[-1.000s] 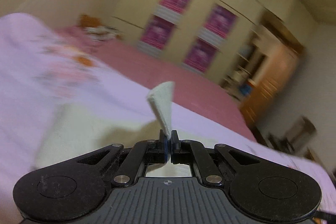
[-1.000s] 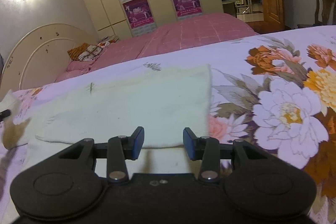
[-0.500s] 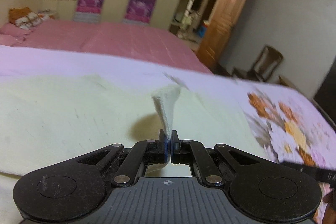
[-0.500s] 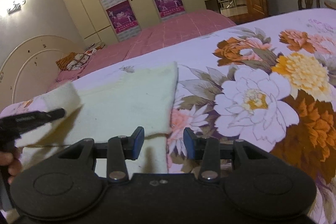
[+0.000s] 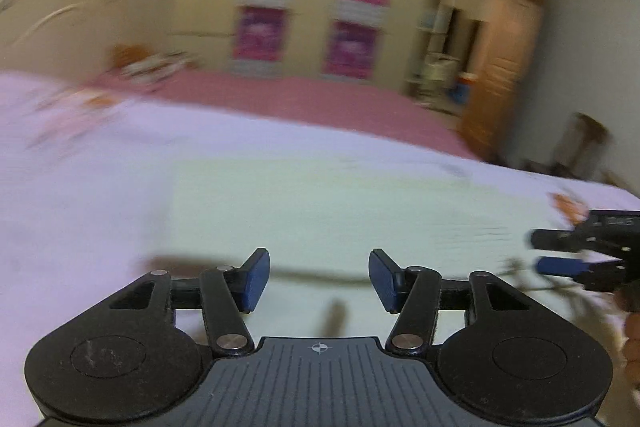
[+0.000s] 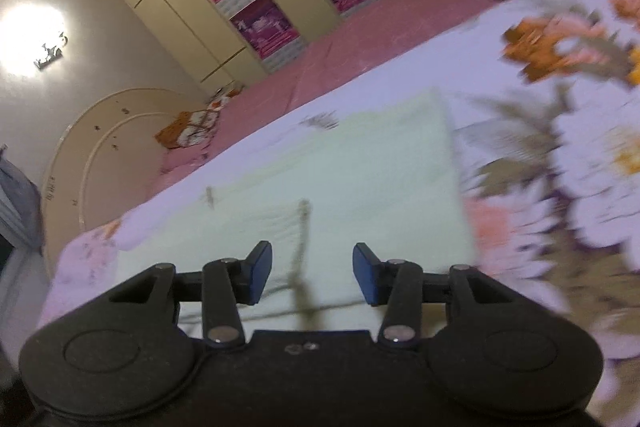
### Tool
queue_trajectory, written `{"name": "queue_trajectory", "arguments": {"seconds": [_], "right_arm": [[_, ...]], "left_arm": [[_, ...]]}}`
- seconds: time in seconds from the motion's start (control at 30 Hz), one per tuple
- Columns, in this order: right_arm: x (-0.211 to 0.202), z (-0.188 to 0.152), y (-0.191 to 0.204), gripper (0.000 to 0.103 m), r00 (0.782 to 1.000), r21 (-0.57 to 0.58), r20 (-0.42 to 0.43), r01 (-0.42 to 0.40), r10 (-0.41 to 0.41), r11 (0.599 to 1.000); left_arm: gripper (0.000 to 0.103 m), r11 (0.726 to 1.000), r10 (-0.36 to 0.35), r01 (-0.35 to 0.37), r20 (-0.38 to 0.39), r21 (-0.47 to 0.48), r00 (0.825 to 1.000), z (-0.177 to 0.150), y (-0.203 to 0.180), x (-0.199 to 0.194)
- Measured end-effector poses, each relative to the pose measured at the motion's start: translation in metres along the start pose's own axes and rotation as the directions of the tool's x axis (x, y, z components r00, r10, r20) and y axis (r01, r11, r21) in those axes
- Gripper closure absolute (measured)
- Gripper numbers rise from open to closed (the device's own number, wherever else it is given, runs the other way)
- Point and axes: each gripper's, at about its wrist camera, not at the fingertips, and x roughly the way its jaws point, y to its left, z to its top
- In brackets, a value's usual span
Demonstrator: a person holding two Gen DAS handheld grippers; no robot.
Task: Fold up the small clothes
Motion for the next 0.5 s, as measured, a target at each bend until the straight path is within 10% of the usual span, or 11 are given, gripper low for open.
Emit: {"name": "queue_trajectory", "arguments": {"seconds": [0.2, 0.5], "right_arm": [[0.033, -0.002, 0.021, 0.057, 0.998, -0.028, -0.021, 0.053, -0.054, 0.998], [0.028, 0.001, 0.030, 0.096, 0.994, -0.133, -0.016, 0.107, -0.110, 0.985]], "left_arm": [[0.048, 0.998, 0.013, -0.016, -0.054, -0.062, 0.998, -0.011, 0.037, 0.003], [0.056, 0.998, 0.015, -0.019, -0.065, -0.061, 0.998, -0.016, 0.025, 0.031]]}}
